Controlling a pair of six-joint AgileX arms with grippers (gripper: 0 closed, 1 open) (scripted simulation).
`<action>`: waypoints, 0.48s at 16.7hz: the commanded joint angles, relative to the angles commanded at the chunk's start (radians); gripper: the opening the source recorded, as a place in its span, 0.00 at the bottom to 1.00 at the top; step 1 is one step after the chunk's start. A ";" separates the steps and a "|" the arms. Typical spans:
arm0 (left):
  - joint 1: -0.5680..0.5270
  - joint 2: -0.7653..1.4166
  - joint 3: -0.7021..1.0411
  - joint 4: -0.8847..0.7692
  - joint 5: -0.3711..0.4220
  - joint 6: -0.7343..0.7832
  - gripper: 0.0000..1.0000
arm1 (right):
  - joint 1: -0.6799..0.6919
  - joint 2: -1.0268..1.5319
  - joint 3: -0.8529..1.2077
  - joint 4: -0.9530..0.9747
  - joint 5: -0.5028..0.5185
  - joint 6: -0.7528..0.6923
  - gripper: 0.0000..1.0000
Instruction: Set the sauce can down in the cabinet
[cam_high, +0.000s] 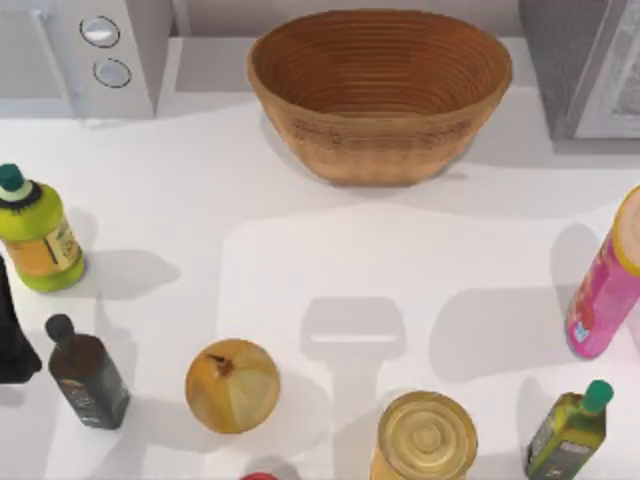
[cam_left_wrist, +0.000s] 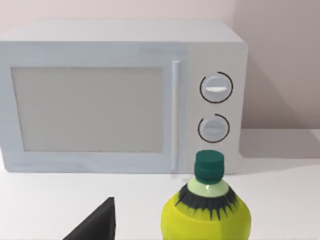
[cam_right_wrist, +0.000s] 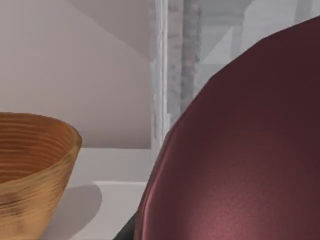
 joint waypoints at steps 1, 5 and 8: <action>0.000 0.000 0.000 0.000 0.000 0.000 1.00 | 0.008 0.055 0.083 -0.019 0.009 0.004 0.00; 0.000 0.000 0.000 0.000 0.000 0.000 1.00 | 0.041 0.298 0.439 -0.101 0.047 0.013 0.00; 0.000 0.000 0.000 0.000 0.000 0.000 1.00 | 0.063 0.483 0.707 -0.165 0.080 0.013 0.00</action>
